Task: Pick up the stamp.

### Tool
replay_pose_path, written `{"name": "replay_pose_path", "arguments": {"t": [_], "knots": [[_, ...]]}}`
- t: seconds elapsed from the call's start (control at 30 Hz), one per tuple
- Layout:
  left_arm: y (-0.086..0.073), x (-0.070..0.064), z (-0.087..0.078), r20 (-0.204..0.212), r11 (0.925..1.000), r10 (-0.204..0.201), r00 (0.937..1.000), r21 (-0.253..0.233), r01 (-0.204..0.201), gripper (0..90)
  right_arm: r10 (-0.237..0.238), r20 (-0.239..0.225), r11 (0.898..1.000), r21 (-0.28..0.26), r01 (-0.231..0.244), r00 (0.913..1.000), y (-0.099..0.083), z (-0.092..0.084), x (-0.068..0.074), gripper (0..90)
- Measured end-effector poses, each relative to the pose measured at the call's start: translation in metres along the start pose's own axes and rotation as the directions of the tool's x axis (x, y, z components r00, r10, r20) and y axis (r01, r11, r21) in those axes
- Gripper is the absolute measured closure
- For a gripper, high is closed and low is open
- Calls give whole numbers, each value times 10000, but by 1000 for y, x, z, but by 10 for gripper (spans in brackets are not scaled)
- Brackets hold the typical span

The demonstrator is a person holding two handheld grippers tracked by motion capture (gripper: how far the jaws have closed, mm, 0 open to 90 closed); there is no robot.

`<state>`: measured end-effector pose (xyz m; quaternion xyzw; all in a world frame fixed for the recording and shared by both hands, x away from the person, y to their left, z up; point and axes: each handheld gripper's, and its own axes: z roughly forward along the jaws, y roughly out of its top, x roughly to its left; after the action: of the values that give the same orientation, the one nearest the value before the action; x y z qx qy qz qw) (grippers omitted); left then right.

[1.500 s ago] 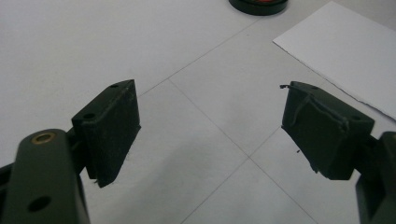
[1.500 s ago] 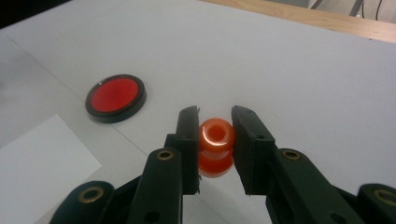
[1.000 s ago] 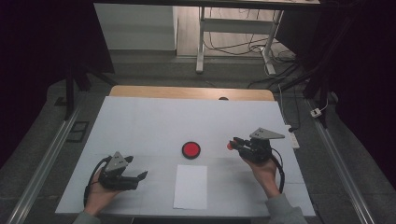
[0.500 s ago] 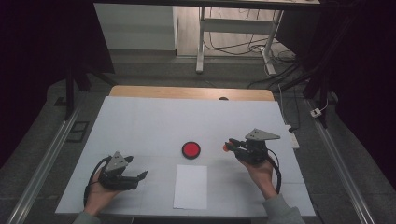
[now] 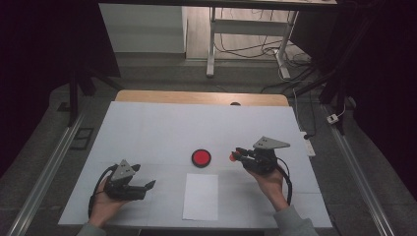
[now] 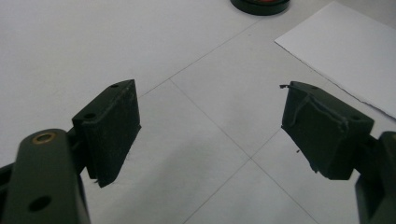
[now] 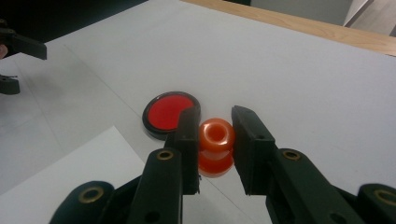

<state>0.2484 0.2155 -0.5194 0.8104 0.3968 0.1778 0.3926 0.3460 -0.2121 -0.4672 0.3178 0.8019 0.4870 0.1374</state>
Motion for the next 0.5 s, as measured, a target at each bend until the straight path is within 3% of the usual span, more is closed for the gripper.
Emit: {"name": "replay_pose_path", "arguments": {"t": [0.5], "knots": [[0, 0, 0, -9, 10000, -1, 10000, 8, 1, 196, -189, -554, 9998, -54, 186, 9983, 4, 8, 17, 724]]}}
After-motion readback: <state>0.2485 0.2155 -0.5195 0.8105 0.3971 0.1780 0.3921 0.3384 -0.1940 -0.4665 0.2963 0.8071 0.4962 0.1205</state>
